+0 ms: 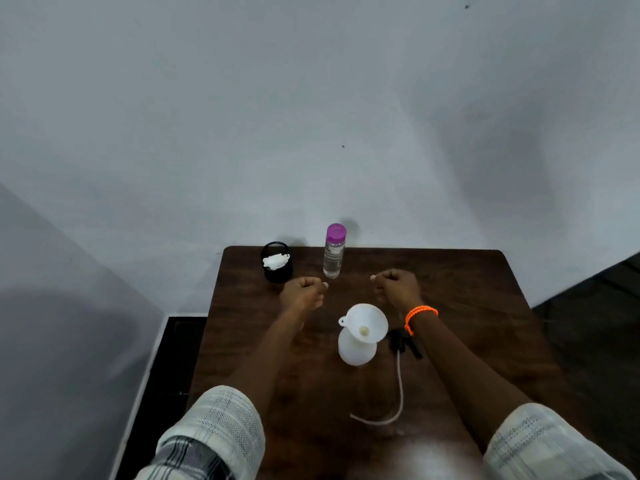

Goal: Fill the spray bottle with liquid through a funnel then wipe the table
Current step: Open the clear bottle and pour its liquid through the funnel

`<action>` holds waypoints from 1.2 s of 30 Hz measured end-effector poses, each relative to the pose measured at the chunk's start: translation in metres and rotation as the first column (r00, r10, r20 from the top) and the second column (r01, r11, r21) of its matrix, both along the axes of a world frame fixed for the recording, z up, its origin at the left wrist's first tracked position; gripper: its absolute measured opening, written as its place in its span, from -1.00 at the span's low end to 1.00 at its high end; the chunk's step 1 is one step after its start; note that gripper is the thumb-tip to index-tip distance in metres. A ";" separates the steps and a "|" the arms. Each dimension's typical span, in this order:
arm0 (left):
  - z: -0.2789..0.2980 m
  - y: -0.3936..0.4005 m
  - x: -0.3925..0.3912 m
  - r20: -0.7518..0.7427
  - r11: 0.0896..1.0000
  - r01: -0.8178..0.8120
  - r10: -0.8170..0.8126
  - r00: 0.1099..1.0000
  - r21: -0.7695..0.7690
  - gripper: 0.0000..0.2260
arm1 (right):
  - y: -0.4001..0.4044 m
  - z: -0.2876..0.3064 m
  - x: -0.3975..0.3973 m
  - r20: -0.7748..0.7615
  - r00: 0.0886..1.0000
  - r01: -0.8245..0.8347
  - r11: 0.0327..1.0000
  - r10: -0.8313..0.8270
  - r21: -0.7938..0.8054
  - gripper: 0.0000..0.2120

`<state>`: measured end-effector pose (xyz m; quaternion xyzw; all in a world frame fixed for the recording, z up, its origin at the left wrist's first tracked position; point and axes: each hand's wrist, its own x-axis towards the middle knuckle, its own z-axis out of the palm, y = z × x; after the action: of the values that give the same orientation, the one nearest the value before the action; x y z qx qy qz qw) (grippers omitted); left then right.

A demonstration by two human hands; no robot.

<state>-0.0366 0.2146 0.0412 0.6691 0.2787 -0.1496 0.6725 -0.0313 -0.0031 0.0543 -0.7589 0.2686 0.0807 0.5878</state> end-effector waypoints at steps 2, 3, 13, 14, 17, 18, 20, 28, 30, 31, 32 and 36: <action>-0.006 0.000 0.019 0.009 0.996 0.025 -0.026 1.000 0.081 -0.89 | 0.004 -0.006 0.026 0.017 0.994 -0.103 0.984 0.107 -0.148 -0.93; -0.010 0.000 0.029 0.023 0.991 0.039 -0.042 0.999 0.126 -0.87 | 0.007 -0.010 0.039 0.021 0.986 -0.160 0.965 0.168 -0.207 -0.93; -0.030 -0.021 0.087 0.316 0.926 0.148 -0.264 0.911 0.346 -0.58 | 0.035 -0.025 0.091 0.083 0.829 -0.471 0.771 0.553 -0.428 -0.65; -0.029 -0.024 0.089 0.335 0.913 0.157 -0.293 0.896 0.377 -0.57 | 0.035 -0.027 0.092 0.077 0.829 -0.478 0.773 0.554 -0.418 -0.65; -0.025 -0.032 0.095 0.374 0.896 0.128 -0.302 0.877 0.424 -0.59 | 0.032 -0.030 0.092 0.097 0.829 -0.476 0.785 0.552 -0.397 -0.63; -0.024 -0.033 0.097 0.376 0.893 0.114 -0.295 0.878 0.434 -0.62 | 0.030 -0.029 0.092 0.107 0.824 -0.476 0.783 0.556 -0.400 -0.62; -0.024 -0.033 0.099 0.376 0.876 0.101 -0.303 0.875 0.472 -0.66 | 0.030 -0.026 0.089 0.120 0.810 -0.487 0.773 0.574 -0.406 -0.59; 0.037 -0.047 0.094 0.354 0.842 -0.014 -0.211 0.911 0.539 -0.51 | 0.027 -0.002 0.071 0.296 0.838 -0.370 0.876 0.458 -0.308 -0.51; 0.060 -0.053 0.089 0.320 0.849 0.030 -0.232 0.919 0.527 -0.46 | 0.022 0.014 0.066 0.342 0.853 -0.314 0.912 0.394 -0.265 -0.62; 0.071 -0.055 0.088 0.302 0.877 0.073 -0.240 0.923 0.475 -0.45 | 0.018 0.023 0.064 0.369 0.851 -0.298 0.922 0.374 -0.248 -0.65; 0.081 -0.055 0.086 0.289 0.918 0.123 -0.243 0.926 0.376 -0.45 | 0.014 0.033 0.061 0.392 0.845 -0.290 0.928 0.363 -0.236 -0.65; 0.119 -0.050 0.084 0.340 0.950 0.312 -0.290 0.894 -0.008 -0.53 | -0.004 0.067 0.045 0.452 0.828 -0.304 0.943 0.333 -0.138 -0.68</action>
<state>0.0477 0.1642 0.1604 0.6983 0.0487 -0.1446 0.6993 0.0135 -0.0074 0.1215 -0.8071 -0.0093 -0.0163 0.5901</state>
